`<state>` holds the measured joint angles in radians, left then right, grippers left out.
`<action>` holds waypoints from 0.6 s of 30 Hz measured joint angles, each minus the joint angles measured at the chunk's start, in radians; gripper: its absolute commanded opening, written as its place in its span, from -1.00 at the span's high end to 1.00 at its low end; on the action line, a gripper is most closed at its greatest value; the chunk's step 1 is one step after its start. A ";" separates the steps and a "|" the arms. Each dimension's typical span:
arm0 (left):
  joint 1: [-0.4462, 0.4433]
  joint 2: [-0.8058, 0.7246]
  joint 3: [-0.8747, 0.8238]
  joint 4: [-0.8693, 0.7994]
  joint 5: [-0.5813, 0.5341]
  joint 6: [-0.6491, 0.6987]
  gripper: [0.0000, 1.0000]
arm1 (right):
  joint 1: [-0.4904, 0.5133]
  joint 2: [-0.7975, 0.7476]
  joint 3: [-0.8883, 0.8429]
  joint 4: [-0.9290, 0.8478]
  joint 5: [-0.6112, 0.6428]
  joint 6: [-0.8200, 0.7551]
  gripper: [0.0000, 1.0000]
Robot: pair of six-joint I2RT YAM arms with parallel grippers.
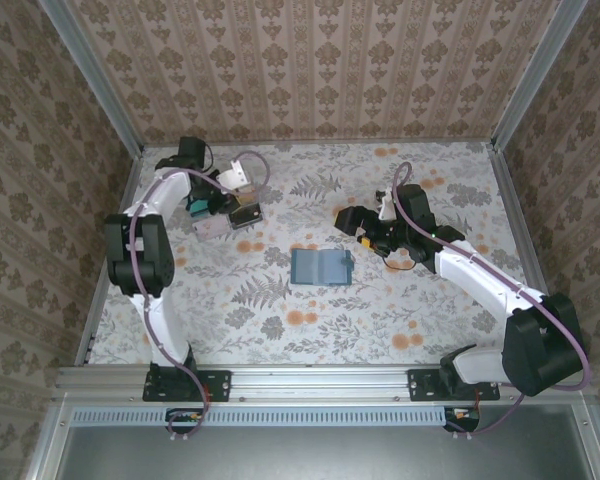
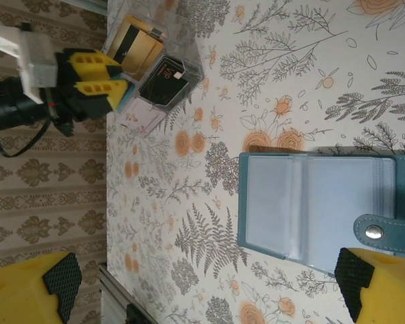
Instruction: Take the credit cards out of the card holder
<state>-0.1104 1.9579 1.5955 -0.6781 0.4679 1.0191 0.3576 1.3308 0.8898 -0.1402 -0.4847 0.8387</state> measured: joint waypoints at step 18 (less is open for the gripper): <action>-0.008 -0.596 -0.467 0.388 -0.254 -0.863 -0.02 | 0.085 0.018 0.094 -0.262 0.290 -0.134 -0.99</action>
<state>-0.1188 1.3617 1.1286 -0.2905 0.2142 0.1562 0.4423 1.3483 0.9840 -0.4026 -0.1947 0.7048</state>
